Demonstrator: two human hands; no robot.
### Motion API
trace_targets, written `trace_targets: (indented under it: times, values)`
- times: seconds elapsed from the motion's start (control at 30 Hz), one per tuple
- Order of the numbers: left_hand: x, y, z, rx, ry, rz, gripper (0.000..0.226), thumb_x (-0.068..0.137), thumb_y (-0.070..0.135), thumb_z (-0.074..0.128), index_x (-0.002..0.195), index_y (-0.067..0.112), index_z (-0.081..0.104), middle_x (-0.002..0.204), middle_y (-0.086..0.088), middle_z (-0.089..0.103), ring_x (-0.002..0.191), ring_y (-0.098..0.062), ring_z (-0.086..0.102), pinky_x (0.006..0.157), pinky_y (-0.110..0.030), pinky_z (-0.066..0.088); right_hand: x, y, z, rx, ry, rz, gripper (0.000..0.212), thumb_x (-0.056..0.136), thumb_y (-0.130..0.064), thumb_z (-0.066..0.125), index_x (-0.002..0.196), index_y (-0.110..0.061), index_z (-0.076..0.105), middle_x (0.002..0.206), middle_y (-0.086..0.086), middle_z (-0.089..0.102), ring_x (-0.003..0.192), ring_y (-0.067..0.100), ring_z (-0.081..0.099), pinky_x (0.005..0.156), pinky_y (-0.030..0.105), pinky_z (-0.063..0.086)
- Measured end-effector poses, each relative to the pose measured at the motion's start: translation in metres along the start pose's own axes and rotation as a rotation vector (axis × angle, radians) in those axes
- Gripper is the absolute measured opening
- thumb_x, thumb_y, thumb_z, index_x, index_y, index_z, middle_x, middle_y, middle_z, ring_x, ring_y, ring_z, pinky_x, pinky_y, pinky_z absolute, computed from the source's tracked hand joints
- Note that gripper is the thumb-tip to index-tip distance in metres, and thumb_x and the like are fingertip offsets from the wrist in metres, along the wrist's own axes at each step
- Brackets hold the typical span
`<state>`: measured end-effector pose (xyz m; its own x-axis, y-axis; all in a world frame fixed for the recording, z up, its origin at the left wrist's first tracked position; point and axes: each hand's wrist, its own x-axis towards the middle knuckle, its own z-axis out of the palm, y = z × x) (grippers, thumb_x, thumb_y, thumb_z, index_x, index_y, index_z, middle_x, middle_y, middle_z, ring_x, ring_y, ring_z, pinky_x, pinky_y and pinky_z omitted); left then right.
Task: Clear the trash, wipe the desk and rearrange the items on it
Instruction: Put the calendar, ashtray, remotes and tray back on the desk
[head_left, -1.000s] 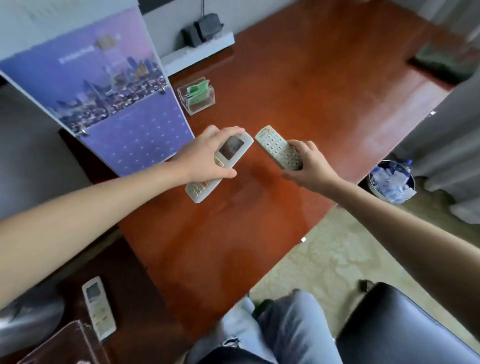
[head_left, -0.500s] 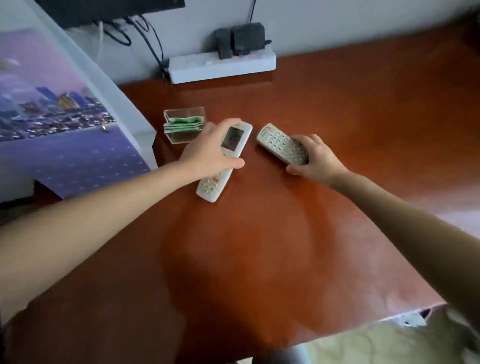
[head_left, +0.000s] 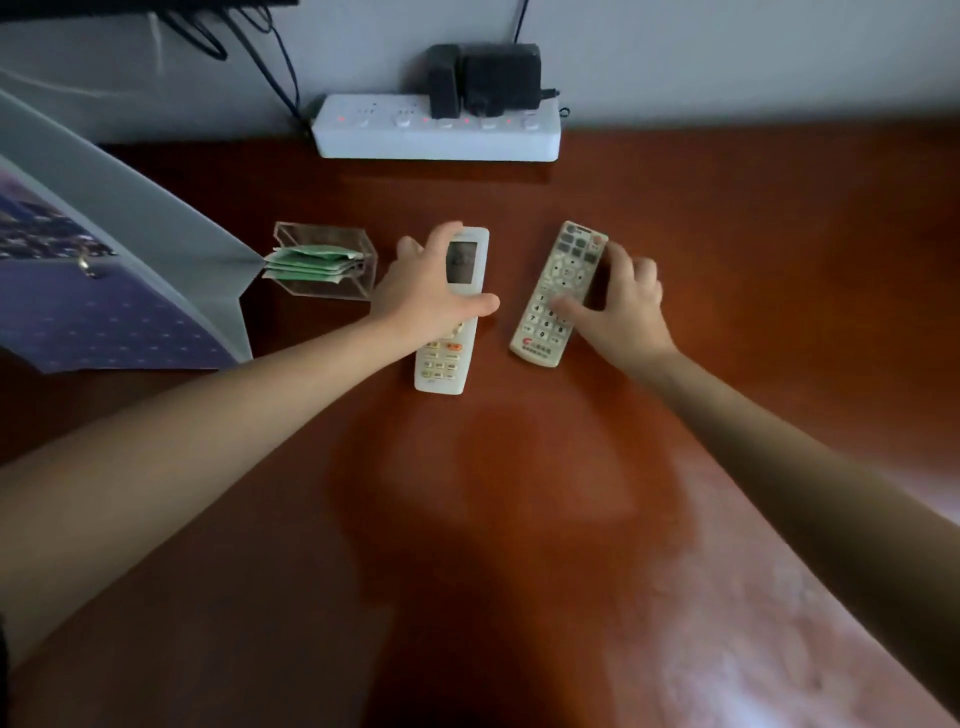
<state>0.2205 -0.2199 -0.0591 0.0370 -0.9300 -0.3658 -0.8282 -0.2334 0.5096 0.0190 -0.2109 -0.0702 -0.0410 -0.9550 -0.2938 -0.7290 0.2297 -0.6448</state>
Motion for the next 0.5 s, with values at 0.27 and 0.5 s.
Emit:
trace_targets:
  times: [0.27, 0.5]
  values:
    - [-0.002, -0.001, 0.000, -0.059, -0.033, -0.059, 0.098, 0.073, 0.040, 0.074, 0.148, 0.020, 0.014, 0.134, -0.007, 0.030, 0.117, -0.020, 0.047, 0.085, -0.022, 0.032, 0.001, -0.029, 0.020, 0.054, -0.167, -0.116, 0.058, 0.090, -0.026, 0.057, 0.141, -0.015, 0.032, 0.125, 0.004, 0.037, 0.101, 0.010, 0.046, 0.082, 0.015, 0.040]
    - [0.004, 0.005, -0.003, -0.092, -0.005, -0.050, 0.095, 0.076, 0.038, 0.072, 0.148, 0.017, 0.014, 0.131, -0.007, 0.031, 0.108, -0.014, 0.046, 0.081, -0.018, 0.030, -0.006, -0.033, 0.021, 0.103, -0.147, -0.094, 0.048, 0.090, -0.023, 0.057, 0.135, -0.017, 0.039, 0.117, 0.001, 0.036, 0.094, 0.010, 0.048, 0.081, 0.018, 0.045]
